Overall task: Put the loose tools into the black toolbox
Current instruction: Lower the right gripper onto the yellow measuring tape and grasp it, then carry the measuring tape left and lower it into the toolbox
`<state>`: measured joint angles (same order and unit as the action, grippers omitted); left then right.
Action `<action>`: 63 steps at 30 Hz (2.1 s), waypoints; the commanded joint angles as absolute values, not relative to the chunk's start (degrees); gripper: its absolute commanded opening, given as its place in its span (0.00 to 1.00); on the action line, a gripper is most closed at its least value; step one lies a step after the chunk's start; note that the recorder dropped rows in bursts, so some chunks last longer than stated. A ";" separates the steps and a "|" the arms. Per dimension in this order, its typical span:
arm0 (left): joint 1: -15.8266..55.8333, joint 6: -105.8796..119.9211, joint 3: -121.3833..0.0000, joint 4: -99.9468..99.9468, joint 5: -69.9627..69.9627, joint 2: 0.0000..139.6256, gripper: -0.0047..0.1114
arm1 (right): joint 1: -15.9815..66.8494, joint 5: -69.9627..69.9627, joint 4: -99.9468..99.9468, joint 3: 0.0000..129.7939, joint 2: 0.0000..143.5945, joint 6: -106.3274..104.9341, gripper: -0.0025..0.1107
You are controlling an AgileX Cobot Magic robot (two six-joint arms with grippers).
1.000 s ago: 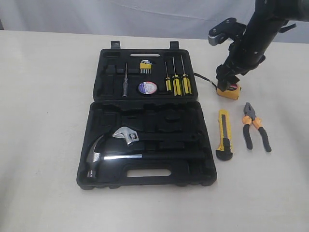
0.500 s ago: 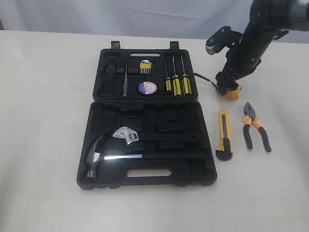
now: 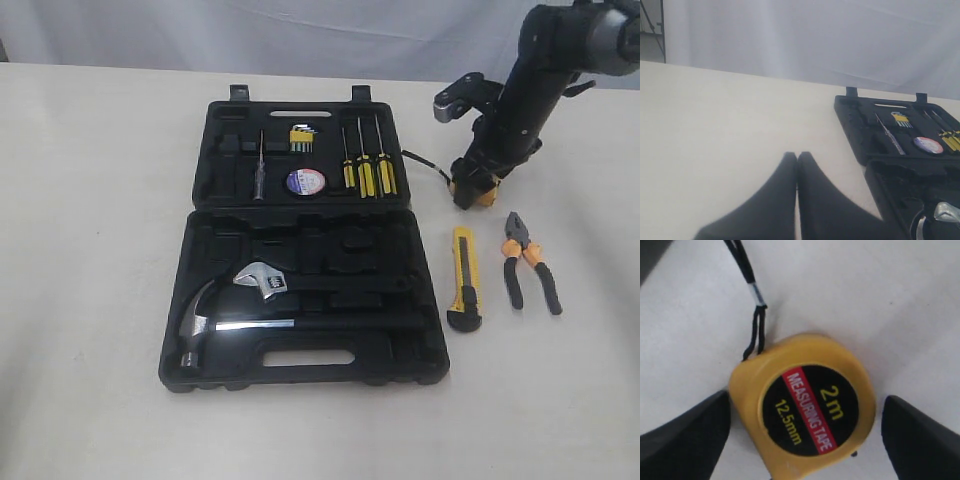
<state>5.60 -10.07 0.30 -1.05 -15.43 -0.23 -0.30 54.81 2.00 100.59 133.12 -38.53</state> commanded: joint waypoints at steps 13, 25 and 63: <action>5.93 -10.15 0.00 -1.21 -15.50 0.00 0.04 | -0.46 57.35 2.73 101.94 132.99 -42.56 0.19; 5.93 -10.15 0.00 -1.21 -15.50 0.00 0.04 | 8.57 63.79 12.05 101.94 121.81 -38.62 0.19; 5.93 -10.15 0.00 -1.21 -15.50 0.00 0.04 | 36.88 43.54 2.62 101.94 130.17 -48.06 0.19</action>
<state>5.60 -10.07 0.30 -1.05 -15.43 -0.23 36.88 44.27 3.40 101.87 129.84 -46.20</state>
